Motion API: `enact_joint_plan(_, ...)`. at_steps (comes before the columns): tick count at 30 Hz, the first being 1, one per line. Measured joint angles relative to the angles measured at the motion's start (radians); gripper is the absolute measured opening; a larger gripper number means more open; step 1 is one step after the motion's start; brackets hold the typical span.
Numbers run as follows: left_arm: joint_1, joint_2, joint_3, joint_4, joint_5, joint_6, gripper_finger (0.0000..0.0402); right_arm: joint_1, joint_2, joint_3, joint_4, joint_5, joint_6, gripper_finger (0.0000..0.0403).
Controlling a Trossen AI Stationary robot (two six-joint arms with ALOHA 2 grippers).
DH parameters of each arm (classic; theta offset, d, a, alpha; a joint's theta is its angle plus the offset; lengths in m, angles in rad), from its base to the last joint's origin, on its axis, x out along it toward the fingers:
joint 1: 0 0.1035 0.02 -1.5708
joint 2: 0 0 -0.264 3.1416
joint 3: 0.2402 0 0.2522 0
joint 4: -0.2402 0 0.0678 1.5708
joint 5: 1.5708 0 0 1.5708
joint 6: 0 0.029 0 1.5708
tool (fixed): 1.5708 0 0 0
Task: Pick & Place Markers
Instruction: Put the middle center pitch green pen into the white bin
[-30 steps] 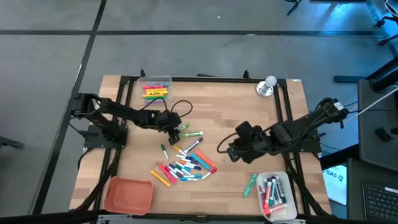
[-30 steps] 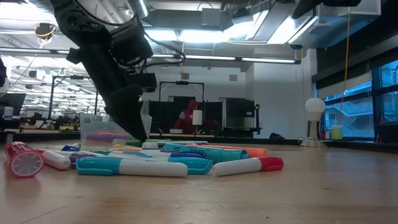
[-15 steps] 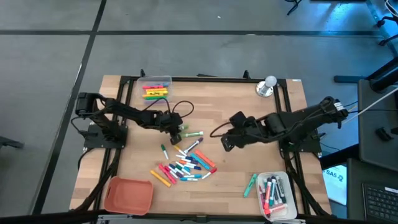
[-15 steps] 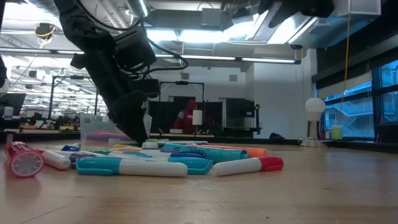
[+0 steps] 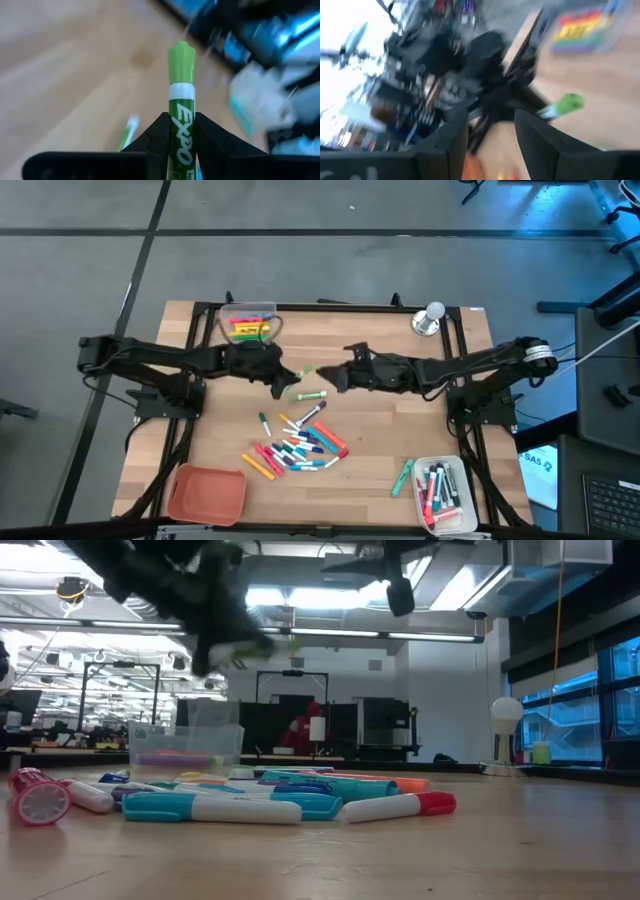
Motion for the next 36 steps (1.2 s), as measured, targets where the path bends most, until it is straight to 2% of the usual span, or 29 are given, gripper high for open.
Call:
enact_joint_plan(4, 0.000, -0.047, 0.001, 0.073, -0.119, -0.058, 0.0062, -0.019, 0.006, -0.004, 0.013, 0.141, -0.043, 0.0162)
enact_joint_plan(6, 0.000, -0.056, 0.001, 0.104, -0.166, -0.076, 0.0062, -0.035, 0.013, -0.004, 0.018, 0.167, -0.056, 0.0162)
enact_joint_plan(15, 0.000, -0.049, 0.001, 0.209, -0.186, -0.099, 0.0062, -0.114, 0.095, -0.004, 0.193, 0.026, -0.057, 0.0162)
enact_joint_plan(23, 0.000, -0.049, 0.001, 0.211, -0.181, -0.088, 0.0062, -0.123, 0.187, -0.004, 0.307, 0.008, -0.089, 0.0162)
enact_joint_plan(27, 0.000, -0.049, 0.001, 0.211, -0.122, -0.059, 0.0062, -0.127, 0.225, -0.004, 0.417, 0.005, -0.103, 0.0162)
enact_joint_plan(31, -0.004, -0.049, 0.002, 0.208, -0.089, -0.017, 0.0062, -0.145, 0.257, -0.004, 0.451, -0.040, -0.101, 0.0161)
enact_joint_plan(33, -0.005, -0.049, 0.002, 0.203, -0.096, -0.019, 0.0062, -0.147, 0.268, -0.003, 0.455, -0.052, -0.092, 0.0154)
enact_joint_plan(36, -0.005, -0.049, 0.002, 0.200, -0.109, -0.042, 0.0067, -0.146, 0.273, -0.002, 0.459, -0.052, -0.094, 0.0121)
